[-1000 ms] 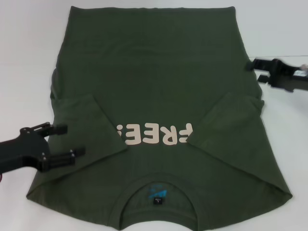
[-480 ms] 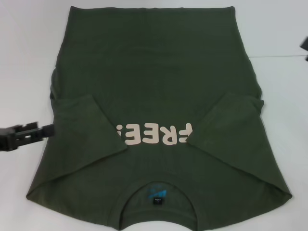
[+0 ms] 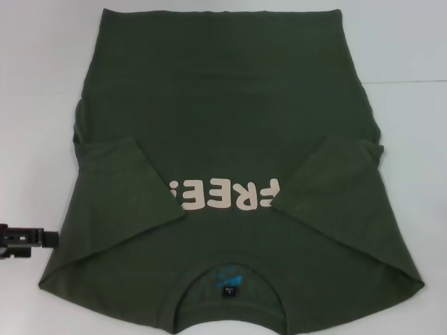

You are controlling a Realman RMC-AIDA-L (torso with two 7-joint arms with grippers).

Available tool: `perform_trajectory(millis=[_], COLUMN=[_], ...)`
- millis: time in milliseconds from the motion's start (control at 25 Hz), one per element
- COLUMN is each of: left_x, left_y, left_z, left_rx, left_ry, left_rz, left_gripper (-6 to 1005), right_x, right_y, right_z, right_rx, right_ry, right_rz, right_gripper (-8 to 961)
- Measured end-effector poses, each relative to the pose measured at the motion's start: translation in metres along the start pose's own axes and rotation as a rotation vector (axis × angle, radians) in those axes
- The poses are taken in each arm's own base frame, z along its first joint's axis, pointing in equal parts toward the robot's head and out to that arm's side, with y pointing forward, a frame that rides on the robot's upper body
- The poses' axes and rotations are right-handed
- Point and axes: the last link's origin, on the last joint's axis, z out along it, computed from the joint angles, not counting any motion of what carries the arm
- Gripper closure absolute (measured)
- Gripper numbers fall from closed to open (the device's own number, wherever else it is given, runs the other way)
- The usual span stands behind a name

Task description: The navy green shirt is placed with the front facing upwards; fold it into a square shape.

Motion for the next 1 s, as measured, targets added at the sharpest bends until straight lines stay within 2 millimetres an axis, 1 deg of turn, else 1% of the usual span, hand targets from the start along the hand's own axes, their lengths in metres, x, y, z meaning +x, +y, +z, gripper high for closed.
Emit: perform_trajectory(millis=[160,320,560,680,800,1000], left_x=[0.004,0.005,0.006,0.007,0.009,0.011], left_y=[0.001,-0.001,-0.001,0.003,0.005,0.008], left_z=[0.003,0.003,0.007,0.014,0.022,0.028], left_rx=[0.034,0.098,0.165,0.176,0.194,0.196], left_ry=[-0.04,-0.097,-0.18,-0.205,-0.215,-0.214], left_rz=[-0.042,-0.06,-0.047,-0.032,-0.018,-0.01], left_gripper=[154,154,154,154,154,155], right_x=[0.008,0.015,0.02,0.021,0.021,0.021], right_y=[-0.009,-0.013,-0.017,-0.02,-0.022,-0.023], right_z=[-0.009,-0.012,-0.016,-0.016,-0.015,-0.014], right_rx=[0.065,0.105,0.135,0.156,0.172,0.179], right_ry=[0.126,0.197,0.214,0.226,0.231,0.231], right_rz=[0.044,0.078,0.092,0.09,0.088,0.086], right_gripper=[11,11,12,12,12,12])
